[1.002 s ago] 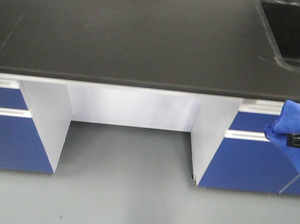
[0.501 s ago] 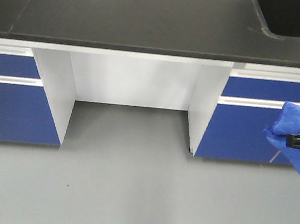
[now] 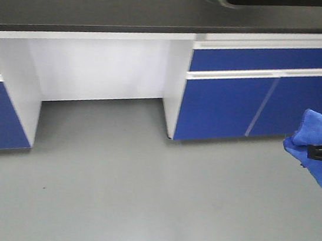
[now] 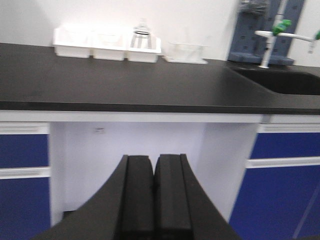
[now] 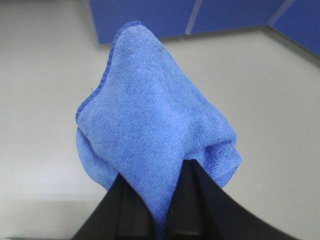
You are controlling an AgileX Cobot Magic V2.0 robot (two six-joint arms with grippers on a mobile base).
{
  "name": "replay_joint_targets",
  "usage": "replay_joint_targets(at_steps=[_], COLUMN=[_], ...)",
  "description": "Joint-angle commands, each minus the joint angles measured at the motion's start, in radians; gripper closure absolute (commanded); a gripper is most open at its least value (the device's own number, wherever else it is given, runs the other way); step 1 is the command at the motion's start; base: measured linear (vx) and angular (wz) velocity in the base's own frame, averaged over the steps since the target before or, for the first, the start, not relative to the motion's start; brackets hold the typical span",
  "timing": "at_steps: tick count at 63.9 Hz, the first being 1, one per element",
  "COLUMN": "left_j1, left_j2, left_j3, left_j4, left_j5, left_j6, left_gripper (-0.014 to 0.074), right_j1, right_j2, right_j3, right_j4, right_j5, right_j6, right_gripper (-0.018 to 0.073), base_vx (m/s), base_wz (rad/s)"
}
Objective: Wipe right workspace with blue cloth
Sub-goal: 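Hold the cloth in the right gripper while the base backs away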
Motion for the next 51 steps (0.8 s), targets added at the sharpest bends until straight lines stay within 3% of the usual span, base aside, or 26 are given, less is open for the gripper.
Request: replay_joint_targets(at_steps=[1,51], left_j1=[-0.005,-0.005], left_j2=[-0.016,-0.016], left_j3=[0.031,0.031], left_j4=[-0.006,-0.006], left_j5=[-0.080,-0.080], left_j6=[-0.008,-0.008], left_gripper=[0.0602,0.0602], right_j1=[-0.003,-0.003], right_j2=[-0.017,-0.017], right_j3=[-0.029,-0.029], right_j4=[-0.006,-0.006], right_j5=[-0.046,-0.046], right_j6=[-0.008,-0.008], right_gripper=[0.0564,0.0564], base_vx=[-0.15,-0.13], base_wz=[-0.55,-0.62])
